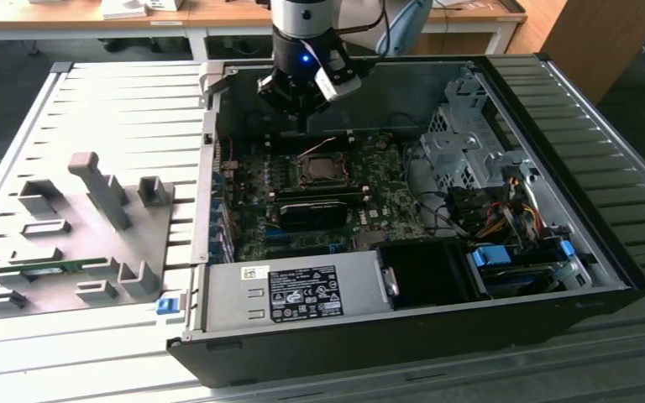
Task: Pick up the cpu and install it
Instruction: 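Install the first cpu locking lever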
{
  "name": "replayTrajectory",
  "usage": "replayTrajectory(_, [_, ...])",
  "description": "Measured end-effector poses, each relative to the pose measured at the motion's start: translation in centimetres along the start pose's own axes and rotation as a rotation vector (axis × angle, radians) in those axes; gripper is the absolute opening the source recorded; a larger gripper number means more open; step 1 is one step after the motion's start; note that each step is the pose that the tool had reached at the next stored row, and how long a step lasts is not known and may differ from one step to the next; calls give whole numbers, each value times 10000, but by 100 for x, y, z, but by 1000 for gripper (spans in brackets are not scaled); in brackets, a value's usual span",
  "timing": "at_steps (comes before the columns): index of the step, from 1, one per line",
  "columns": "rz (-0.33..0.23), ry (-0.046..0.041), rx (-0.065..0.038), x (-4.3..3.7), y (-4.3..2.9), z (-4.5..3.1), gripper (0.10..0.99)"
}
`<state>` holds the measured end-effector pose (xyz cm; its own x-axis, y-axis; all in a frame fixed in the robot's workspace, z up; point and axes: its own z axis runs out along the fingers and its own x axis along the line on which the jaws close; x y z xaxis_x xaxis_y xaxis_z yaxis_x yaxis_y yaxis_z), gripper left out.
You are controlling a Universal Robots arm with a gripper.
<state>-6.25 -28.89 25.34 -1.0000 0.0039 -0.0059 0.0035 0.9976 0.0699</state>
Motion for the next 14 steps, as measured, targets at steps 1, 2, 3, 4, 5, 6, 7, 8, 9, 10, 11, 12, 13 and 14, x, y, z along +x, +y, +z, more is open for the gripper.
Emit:
replayTrajectory(1, [-1, 0, -4, 0, -2, 2, 106])
replayTrajectory(2, [-1, 0, -12, 0, -4, 7, 106])
replayTrajectory(3, [-1, -1, -27, 0, -6, 18, 106])
replayTrajectory(4, [-1, 1, -29, -15, -7, 45, 106])
replayTrajectory(5, [-4, 1, -28, -32, -8, 55, 106])
replayTrajectory(6, [-17, 2, -28, -48, -9, 65, 106])
replayTrajectory(7, [-68, 6, -25, -60, -10, 77, 106])
replayTrajectory(8, [-153, 11, -25, -68, -11, 88, 106])
replayTrajectory(9, [-232, 16, -26, -77, -11, 99, 106])
replayTrajectory(10, [-264, 20, -25, -88, -12, 109, 106])
replayTrajectory(11, [-268, 20, -26, -95, -13, 120, 106])
replayTrajectory(12, [-267, 20, -26, -101, -13, 129, 106])
replayTrajectory(13, [-267, 19, -27, -107, -14, 138, 106])
replayTrajectory(14, [-267, 20, -27, -113, -14, 146, 106])
